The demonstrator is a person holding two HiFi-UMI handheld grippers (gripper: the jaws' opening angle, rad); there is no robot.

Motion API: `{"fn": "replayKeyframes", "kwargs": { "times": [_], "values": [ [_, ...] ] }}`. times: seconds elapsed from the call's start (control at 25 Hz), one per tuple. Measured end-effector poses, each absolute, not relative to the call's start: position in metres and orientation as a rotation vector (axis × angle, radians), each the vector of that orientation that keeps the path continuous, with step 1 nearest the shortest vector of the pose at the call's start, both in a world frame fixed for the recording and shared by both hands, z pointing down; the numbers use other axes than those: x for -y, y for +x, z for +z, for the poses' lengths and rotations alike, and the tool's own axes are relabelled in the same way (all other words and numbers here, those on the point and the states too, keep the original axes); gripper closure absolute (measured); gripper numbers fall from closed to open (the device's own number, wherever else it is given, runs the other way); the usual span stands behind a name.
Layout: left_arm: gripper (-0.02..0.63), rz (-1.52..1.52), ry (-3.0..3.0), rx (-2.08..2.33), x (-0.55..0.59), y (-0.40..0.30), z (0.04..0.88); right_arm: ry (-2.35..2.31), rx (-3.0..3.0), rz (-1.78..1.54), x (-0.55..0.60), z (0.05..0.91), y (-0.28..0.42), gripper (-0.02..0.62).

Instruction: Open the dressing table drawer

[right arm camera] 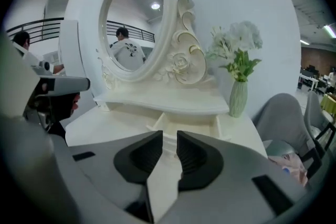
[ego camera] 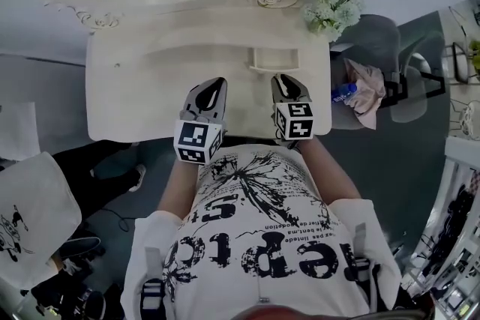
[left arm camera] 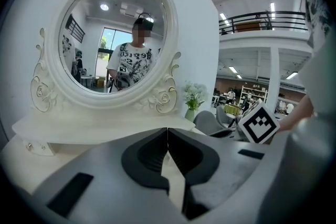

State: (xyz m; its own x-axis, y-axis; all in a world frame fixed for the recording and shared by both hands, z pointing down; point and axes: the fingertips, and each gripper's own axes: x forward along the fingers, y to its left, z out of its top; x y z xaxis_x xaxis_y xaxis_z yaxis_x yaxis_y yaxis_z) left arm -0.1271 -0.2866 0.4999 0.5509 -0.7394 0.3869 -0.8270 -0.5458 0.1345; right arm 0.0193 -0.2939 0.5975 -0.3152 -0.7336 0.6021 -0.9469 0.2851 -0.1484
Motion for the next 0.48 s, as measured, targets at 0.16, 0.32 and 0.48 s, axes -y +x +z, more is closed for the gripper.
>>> {"fn": "replayKeyframes", "kwargs": {
  "times": [0.16, 0.32, 0.48],
  "values": [
    [0.587, 0.389, 2.511, 1.317, 0.291, -0.123, 0.487, 1.541, 2.255, 0.558, 0.305, 0.547, 0.017, 0.551],
    [0.588, 0.355, 2.539, 1.352, 0.299, -0.121, 0.468, 1.59, 2.349, 0.441, 0.318, 0.5, 0.019, 0.566],
    [0.588, 0.31, 2.577, 1.393, 0.309, -0.121, 0.444, 1.636, 2.426, 0.308, 0.326, 0.46, 0.023, 0.577]
  ]
}}
